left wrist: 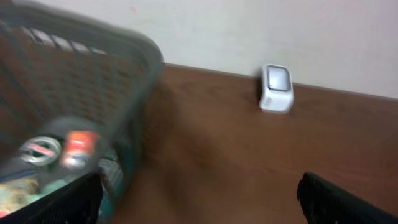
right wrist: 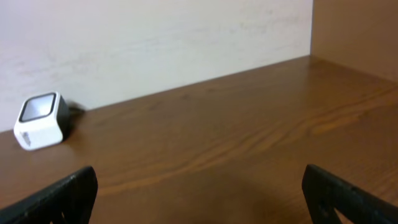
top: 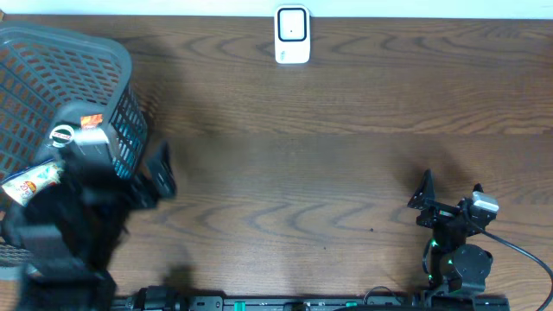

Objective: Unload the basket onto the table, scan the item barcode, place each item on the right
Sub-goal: 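Reach the left gripper into the basket and grasp the yellow snack bag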

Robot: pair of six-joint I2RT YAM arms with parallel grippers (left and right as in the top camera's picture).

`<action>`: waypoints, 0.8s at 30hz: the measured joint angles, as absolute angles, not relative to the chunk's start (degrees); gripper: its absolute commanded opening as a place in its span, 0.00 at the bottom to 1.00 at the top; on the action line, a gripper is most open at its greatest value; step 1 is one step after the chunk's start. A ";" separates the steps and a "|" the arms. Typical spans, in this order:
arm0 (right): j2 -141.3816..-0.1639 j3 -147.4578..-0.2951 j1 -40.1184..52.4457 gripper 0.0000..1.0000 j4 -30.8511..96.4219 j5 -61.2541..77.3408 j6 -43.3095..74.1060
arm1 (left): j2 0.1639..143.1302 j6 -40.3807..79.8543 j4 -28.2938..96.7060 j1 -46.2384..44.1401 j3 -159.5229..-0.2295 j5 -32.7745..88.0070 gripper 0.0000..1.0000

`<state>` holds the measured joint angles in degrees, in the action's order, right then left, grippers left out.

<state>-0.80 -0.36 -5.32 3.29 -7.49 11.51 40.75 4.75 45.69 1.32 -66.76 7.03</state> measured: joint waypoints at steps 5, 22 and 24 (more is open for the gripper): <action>-0.86 -0.36 -5.32 0.99 3.31 -7.46 11.51 | 55.02 3.73 57.04 1.32 -89.25 2.76 0.97; -0.86 -0.36 -5.32 0.99 3.29 -7.49 11.51 | 69.89 12.12 62.17 33.23 -91.66 -6.57 0.98; -0.86 -0.36 -5.32 0.99 3.27 -7.51 11.51 | 71.68 12.21 61.08 38.61 -90.08 -3.18 0.98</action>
<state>-0.86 -0.36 -5.32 3.27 -7.51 11.51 71.68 12.21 61.08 38.61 -90.08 -3.18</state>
